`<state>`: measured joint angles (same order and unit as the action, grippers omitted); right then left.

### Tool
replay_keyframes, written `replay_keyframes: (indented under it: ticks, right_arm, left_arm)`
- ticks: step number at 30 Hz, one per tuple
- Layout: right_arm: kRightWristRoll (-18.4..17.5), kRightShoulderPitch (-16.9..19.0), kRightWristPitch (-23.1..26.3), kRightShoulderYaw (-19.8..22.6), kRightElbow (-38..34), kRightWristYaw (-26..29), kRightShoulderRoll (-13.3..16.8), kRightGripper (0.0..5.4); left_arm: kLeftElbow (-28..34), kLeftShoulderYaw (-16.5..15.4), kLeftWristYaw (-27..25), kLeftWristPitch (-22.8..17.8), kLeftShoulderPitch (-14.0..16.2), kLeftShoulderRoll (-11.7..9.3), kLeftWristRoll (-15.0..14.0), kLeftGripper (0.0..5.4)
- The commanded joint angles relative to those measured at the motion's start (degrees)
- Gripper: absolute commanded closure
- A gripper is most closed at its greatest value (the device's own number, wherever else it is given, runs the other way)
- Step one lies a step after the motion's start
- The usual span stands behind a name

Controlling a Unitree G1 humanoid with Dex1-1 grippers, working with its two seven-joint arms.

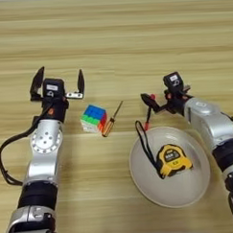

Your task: Move the objects on the table

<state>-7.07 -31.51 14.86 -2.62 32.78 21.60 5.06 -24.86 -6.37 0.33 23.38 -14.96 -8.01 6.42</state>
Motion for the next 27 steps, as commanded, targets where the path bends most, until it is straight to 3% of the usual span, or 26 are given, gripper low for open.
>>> replay_keyframes:
  ticks: [1, 10, 17, 21, 25, 27]
  right_arm:
    - [-1.38, -3.17, 0.26, 2.38, 3.39, -2.11, -2.36, 0.01]
    - [-1.40, -7.26, 1.74, 4.72, 8.21, -8.27, -5.78, 0.01]
    - [3.78, -9.48, 2.60, 2.70, 11.09, -18.03, -7.97, 0.01]
    - [2.36, -9.88, 3.91, 5.16, 12.51, -20.53, -9.15, 0.01]
    - [-4.49, -9.58, 5.97, 10.81, 12.76, -17.90, -11.38, 0.01]
    - [-1.91, -9.09, 5.94, 8.98, 12.26, -20.25, -11.09, 0.01]
  left_arm:
    - [-1.54, 0.98, 3.06, -0.02, -1.15, -0.79, 2.66, 0.00]
    - [-1.52, 1.73, 4.39, -0.12, -1.34, -0.54, 2.59, 0.00]
    - [-1.02, 2.42, 4.41, 0.01, -1.24, -0.20, 2.29, 0.00]
    - [-0.81, 2.67, 4.39, 0.04, -1.16, -0.14, 2.13, 0.00]
    - [-0.68, 2.79, 4.34, 0.05, -1.13, -0.11, 2.11, 0.00]
    - [-0.63, 2.81, 4.30, 0.05, -1.11, -0.13, 2.07, 0.00]
